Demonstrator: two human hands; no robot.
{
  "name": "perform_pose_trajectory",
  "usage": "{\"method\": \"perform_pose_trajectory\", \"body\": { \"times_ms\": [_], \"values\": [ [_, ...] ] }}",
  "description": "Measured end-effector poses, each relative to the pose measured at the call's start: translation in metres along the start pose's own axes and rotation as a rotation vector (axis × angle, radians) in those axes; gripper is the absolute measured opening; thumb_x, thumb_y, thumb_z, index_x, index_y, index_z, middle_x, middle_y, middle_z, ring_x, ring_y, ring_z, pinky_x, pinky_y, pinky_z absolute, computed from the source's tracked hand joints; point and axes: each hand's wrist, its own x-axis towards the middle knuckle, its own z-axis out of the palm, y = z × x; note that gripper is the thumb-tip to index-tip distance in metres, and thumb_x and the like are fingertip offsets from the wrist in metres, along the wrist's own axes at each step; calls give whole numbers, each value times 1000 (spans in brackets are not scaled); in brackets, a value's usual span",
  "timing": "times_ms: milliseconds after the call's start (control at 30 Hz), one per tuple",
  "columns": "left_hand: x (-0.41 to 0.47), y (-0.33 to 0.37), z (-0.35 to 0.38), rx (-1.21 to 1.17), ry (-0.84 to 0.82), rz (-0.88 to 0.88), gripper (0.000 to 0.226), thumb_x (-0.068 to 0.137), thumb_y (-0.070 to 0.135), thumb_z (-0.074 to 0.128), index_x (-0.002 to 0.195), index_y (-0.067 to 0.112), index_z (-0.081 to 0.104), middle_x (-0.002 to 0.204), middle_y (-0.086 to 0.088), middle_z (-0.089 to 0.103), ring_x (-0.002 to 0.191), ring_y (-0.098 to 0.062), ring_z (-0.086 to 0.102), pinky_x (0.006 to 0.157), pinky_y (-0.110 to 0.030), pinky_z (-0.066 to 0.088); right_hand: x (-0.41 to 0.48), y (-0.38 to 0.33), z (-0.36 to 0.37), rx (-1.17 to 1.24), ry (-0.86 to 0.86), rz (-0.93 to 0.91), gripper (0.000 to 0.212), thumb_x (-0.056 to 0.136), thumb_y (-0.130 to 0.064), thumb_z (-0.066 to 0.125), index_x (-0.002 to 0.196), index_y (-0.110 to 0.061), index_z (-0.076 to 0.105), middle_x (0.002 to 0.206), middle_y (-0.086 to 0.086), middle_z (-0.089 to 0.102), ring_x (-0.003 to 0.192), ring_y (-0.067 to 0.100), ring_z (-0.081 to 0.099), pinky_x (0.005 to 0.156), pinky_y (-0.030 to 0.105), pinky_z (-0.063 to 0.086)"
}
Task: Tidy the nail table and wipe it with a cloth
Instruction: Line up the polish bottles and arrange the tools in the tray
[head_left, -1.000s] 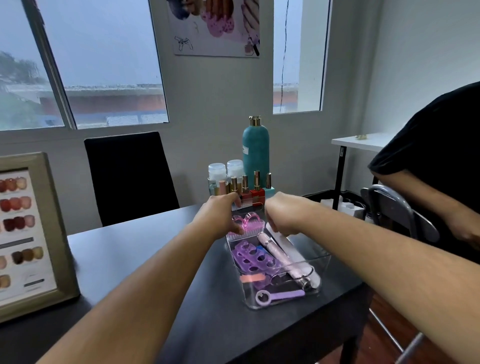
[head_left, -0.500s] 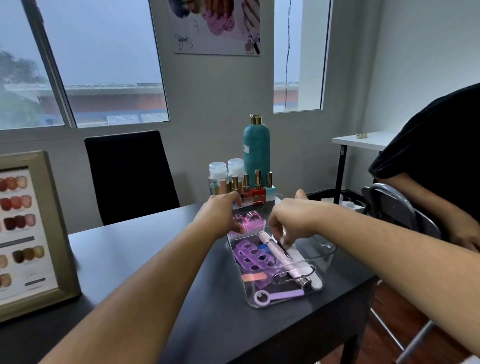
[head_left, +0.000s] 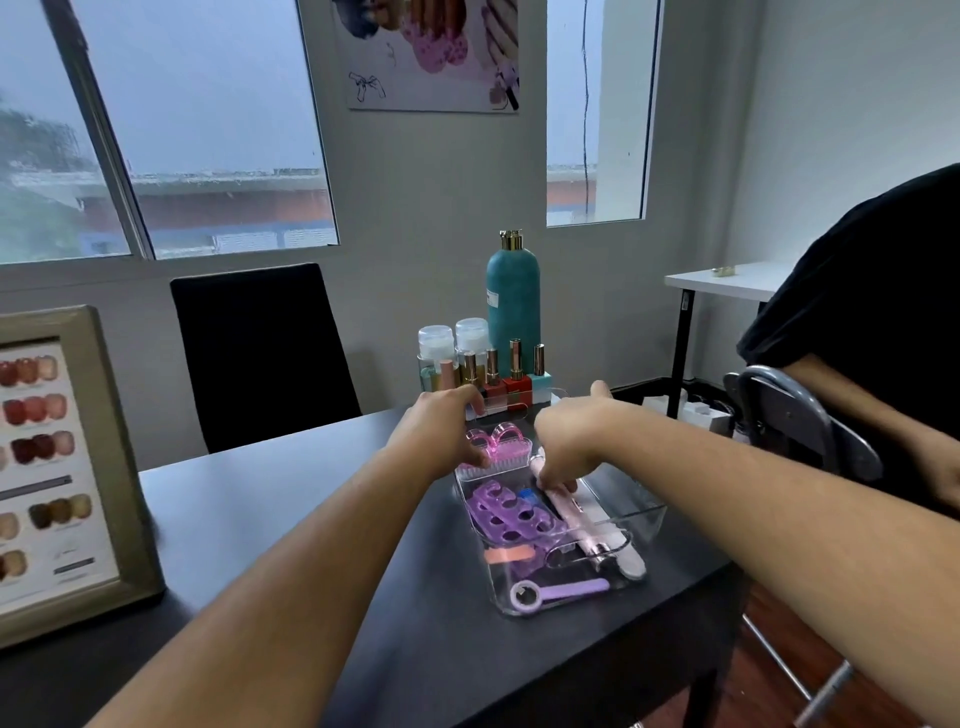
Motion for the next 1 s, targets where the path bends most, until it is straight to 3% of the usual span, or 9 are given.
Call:
{"method": "perform_pose_trajectory", "body": {
  "times_ms": [67, 200, 233, 367, 467, 667, 800, 867, 1000],
  "values": [
    [0, 0, 0, 1, 0, -3, 59, 58, 32, 86, 108, 24, 56, 103, -4, 65, 80, -17, 53, 69, -28, 46, 2, -2, 0, -59, 37, 26, 34, 89, -41, 57, 67, -16, 51, 68, -4, 48, 88, 17, 48, 108, 57, 15],
    [0, 0, 1, 2, 1, 0, 59, 58, 31, 86, 108, 24, 56, 104, -4, 66, 81, -16, 52, 69, -28, 45, 1, -2, 0, -115, 129, 54, 37, 86, -47, 60, 103, -15, 58, 86, -2, 51, 105, 22, 52, 109, 54, 15],
    [0, 0, 1, 1, 2, 0, 59, 58, 31, 86, 108, 24, 56, 104, -4, 66, 81, -16, 52, 69, -28, 45, 1, 0, 0, -93, 152, 49, 37, 86, -47, 60, 104, -15, 58, 86, -2, 52, 105, 22, 53, 108, 54, 18],
    [-1, 1, 0, 2, 5, 6, 57, 59, 29, 85, 108, 23, 56, 103, -3, 66, 79, -15, 53, 67, -26, 44, -4, 2, -5, 261, 151, -126, 29, 83, -46, 64, 71, -21, 55, 70, -7, 54, 77, 14, 52, 84, 38, 40],
    [-2, 1, -2, 9, 7, 9, 57, 60, 29, 85, 108, 22, 56, 102, -3, 66, 78, -15, 52, 66, -26, 41, -8, -6, -5, 374, 2, -217, 29, 78, -46, 70, 69, -22, 57, 71, -6, 59, 71, 11, 55, 60, 25, 41],
    [-3, 3, -3, 11, 6, 7, 58, 60, 29, 85, 110, 22, 55, 106, -5, 66, 81, -16, 51, 68, -27, 43, -5, -18, -3, 50, 117, -131, 47, 73, -58, 66, 62, -21, 41, 64, -6, 47, 64, 13, 43, 84, 41, 36],
    [-4, 2, -3, 7, -6, -2, 58, 61, 29, 85, 110, 22, 55, 105, -6, 66, 83, -18, 52, 71, -29, 45, -7, -21, -2, -22, 130, -100, 40, 77, -53, 66, 85, -19, 48, 70, -5, 47, 79, 18, 47, 94, 43, 36],
    [-4, 3, -3, -1, -3, 0, 58, 61, 29, 85, 111, 22, 55, 105, -6, 65, 82, -18, 52, 70, -28, 44, -9, -20, -3, 28, 117, -119, 35, 79, -50, 67, 87, -20, 52, 73, -5, 48, 82, 19, 47, 88, 40, 37],
    [-5, 4, -4, -11, 2, 0, 57, 63, 28, 84, 112, 21, 56, 106, -7, 64, 82, -18, 52, 69, -28, 44, -11, -14, -4, 180, 2, -194, 31, 82, -38, 69, 66, -20, 48, 71, -5, 53, 79, 16, 53, 63, 25, 39]
  ]
}}
